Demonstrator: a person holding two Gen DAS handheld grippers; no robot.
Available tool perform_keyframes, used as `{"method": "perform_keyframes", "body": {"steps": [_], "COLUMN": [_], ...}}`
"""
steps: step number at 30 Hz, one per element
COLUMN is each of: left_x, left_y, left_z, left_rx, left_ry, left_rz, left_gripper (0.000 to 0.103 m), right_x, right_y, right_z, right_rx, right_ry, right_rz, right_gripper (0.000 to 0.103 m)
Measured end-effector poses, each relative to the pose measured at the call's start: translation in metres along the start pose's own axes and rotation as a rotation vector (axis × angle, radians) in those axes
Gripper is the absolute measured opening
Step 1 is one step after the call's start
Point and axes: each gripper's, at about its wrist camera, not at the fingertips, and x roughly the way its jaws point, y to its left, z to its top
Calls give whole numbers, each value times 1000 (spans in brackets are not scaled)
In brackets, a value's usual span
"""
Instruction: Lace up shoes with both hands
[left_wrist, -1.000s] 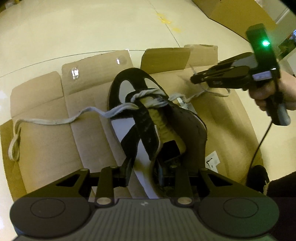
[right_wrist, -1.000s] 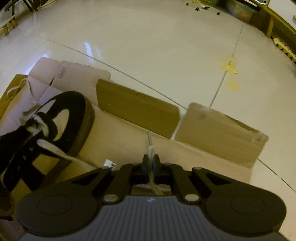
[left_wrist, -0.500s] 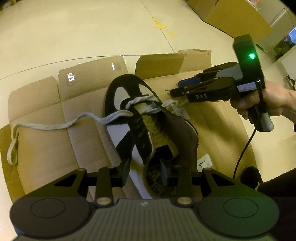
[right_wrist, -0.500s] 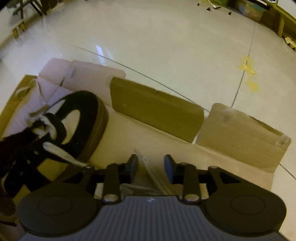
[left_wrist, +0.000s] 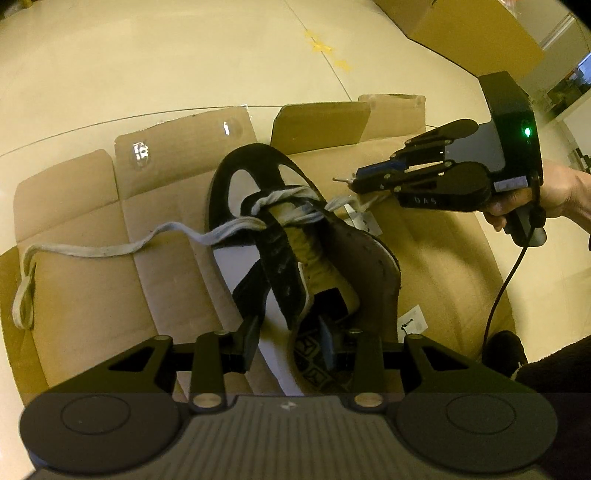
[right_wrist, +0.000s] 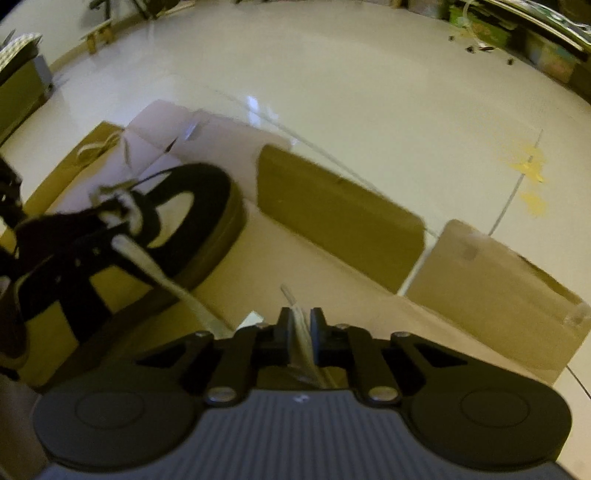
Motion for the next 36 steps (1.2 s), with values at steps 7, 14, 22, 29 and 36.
{"method": "perform_keyframes", "body": {"steps": [7,14,22,29,36], "left_x": [2,1,0,-5,-13], "left_y": [0,4,4,0,-4], "left_z": [1,1,6,8,4], "left_rx": [-1,-30,-55,-65,-75], "left_ry": [3,-3,-11,-18,-34], "left_rz": [3,2,-4,33,70], "left_gripper": [36,36,58,89,102], "right_x": [5,5,5,11,-17], "right_y": [-11,-11,-3,3,6], "right_z": [9,10,7,11,11], "right_rx": [39,10,-34,-17,23], "right_ry": [39,47,29,30,14], "right_rz": [26,28,4,12,-2], "right_gripper": [8,8,5,1,1]}}
